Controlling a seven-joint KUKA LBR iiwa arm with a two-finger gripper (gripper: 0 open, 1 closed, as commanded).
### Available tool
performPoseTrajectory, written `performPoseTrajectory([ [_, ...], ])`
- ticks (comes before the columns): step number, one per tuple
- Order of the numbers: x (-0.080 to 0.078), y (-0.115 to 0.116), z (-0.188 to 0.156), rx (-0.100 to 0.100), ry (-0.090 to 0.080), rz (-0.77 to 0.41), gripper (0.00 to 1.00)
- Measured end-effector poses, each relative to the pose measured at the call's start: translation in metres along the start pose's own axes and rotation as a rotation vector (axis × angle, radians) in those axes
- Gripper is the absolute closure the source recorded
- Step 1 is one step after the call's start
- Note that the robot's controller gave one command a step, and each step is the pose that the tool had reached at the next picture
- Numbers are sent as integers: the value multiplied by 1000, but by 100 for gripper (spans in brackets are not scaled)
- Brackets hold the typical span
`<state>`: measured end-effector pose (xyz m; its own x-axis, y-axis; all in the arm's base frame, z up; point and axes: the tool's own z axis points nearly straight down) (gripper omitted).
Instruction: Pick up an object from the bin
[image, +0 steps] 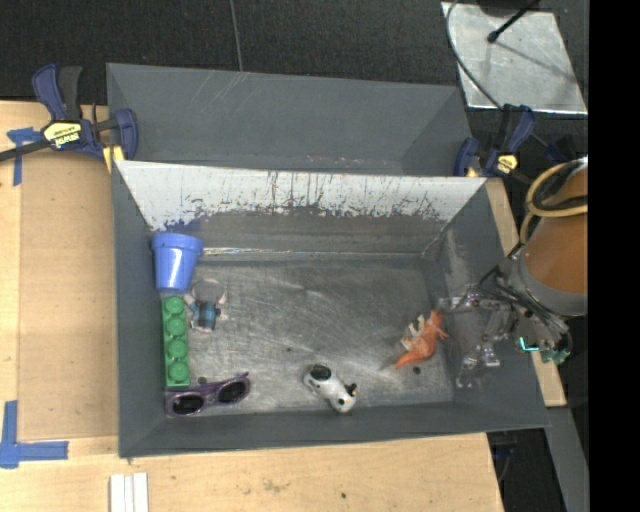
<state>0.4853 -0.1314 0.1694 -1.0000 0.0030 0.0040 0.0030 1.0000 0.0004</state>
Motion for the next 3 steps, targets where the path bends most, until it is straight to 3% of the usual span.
performPoseTrajectory([
  [1,-2,0,-3,2,-7,-3,0],
  [2,-50,0,75,4,-8,-287,100],
  [3,-50,0,75,4,-8,-287,100],
])
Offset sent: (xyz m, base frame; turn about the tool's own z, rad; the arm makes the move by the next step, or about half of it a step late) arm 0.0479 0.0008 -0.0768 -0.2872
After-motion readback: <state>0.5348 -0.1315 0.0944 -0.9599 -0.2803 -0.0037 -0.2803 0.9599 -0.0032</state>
